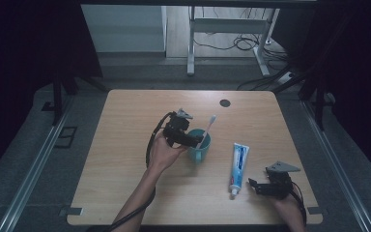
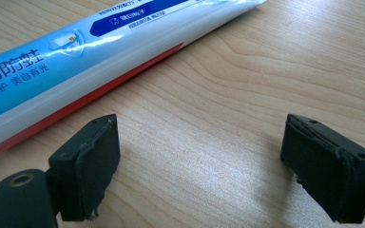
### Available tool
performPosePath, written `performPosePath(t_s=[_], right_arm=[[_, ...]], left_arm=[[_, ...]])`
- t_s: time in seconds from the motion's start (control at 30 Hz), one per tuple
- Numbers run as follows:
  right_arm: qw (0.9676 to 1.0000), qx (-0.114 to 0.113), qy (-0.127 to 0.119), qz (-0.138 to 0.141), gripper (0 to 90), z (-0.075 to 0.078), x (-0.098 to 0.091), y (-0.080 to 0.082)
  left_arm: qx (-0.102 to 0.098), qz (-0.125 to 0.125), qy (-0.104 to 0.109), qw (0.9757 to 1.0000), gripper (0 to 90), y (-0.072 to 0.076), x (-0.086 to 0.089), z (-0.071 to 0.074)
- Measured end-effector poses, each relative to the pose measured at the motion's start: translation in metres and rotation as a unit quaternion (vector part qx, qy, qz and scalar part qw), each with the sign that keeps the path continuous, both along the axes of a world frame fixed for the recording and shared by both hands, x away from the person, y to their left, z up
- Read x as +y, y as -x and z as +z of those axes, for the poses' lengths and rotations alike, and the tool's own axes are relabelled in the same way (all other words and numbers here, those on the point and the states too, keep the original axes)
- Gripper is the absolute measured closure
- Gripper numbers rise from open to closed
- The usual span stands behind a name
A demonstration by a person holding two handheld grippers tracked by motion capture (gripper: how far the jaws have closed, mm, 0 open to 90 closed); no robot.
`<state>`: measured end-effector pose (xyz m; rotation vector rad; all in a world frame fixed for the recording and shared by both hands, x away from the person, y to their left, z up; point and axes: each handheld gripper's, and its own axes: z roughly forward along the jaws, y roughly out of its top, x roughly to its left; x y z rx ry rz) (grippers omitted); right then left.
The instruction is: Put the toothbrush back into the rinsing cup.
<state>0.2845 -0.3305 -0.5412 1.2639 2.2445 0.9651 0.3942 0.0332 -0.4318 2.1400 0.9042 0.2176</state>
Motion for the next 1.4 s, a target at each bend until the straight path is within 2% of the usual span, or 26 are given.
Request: performPosePath(t_s=[0.23,0.4,0.6,0.7,1.03,1.27,1.4], right_arm=[[1.0,0.0,0.0,0.0,12.9,0.0,0.0,0.0],[1.0,0.0,0.0,0.0,12.9,0.0,0.0,0.0],[1.0,0.0,0.0,0.0,12.9,0.0,0.0,0.0],[1.0,0.0,0.0,0.0,12.9,0.0,0.0,0.0],[1.0,0.0,0.0,0.0,12.9,0.0,0.0,0.0],[1.0,0.0,0.0,0.0,12.9,0.0,0.0,0.0],[1.0,0.001,0.0,-0.001,13.0,0.0,0.0,0.0]], left_arm=[[0.002,-0.001,0.009,1.0,14.7,0.004,0.007,0.003],[-0.002,-0.004,0.005,1.0,12.5,0.009,0.011,0.005],[0.0,-0.003,0.002,1.0,0.0,0.013,0.017,0.003],[-0.006,-0.001,-0.008,0.9999,0.0,0.016,0.019,0.002],[-0.037,0.01,-0.003,0.9993,0.0,0.027,0.036,0.001],[-0.034,0.013,-0.011,0.9993,0.0,0.032,0.048,-0.011],[-0.038,0.01,-0.011,0.9992,0.0,0.035,0.054,-0.018]])
